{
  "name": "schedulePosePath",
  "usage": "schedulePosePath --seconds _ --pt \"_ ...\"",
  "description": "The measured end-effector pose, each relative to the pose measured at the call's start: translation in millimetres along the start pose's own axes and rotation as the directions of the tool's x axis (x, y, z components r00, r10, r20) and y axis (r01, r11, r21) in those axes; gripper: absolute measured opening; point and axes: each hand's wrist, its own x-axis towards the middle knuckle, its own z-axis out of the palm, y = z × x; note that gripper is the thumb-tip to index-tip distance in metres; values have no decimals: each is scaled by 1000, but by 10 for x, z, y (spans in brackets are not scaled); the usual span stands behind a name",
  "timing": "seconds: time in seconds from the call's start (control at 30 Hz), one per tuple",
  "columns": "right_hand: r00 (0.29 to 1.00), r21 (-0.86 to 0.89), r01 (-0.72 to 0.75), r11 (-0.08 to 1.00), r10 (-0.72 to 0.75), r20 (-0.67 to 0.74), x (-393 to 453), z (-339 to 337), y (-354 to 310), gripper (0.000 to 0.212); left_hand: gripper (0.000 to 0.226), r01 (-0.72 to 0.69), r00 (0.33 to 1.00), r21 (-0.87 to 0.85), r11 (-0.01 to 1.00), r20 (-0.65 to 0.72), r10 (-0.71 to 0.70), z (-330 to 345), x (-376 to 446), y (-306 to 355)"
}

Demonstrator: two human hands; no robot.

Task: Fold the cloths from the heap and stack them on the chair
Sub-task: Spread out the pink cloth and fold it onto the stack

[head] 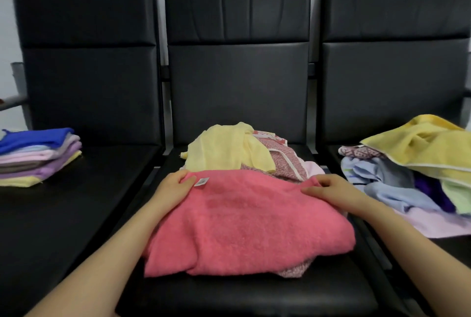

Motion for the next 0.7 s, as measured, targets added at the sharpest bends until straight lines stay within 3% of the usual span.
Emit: schedulePosePath --seconds 0.07,0.13,0.27,0.43,0.5,0.57,0.7 --pt "998 2 37 999 -37 -43 -32 -30 -28 42 26 33 999 -79 996 0 -33 -12 -43 -54" --pt "994 -25 71 997 -72 -85 -62 -36 -29 45 25 43 999 -135 990 -27 -47 -37 -78 -67" --pt "975 -159 149 976 -172 -141 -85 -14 3 15 20 32 997 -164 986 -63 -43 -74 -102 -51" --pt "934 -255 233 938 -289 -210 -82 29 9 16 16 11 997 -169 986 -70 -24 -113 -180 -47" --pt "964 -163 188 968 -214 -159 -114 68 -3 10 17 9 998 -164 986 -60 -19 -128 -188 -72" --pt "992 -106 104 989 -111 -59 -119 109 15 27 18 9 999 -171 985 -41 -16 -153 -195 -96" --pt "1000 36 16 999 -15 -6 -78 60 62 30 14 21 1000 -210 977 -6 -23 -183 -223 -112"
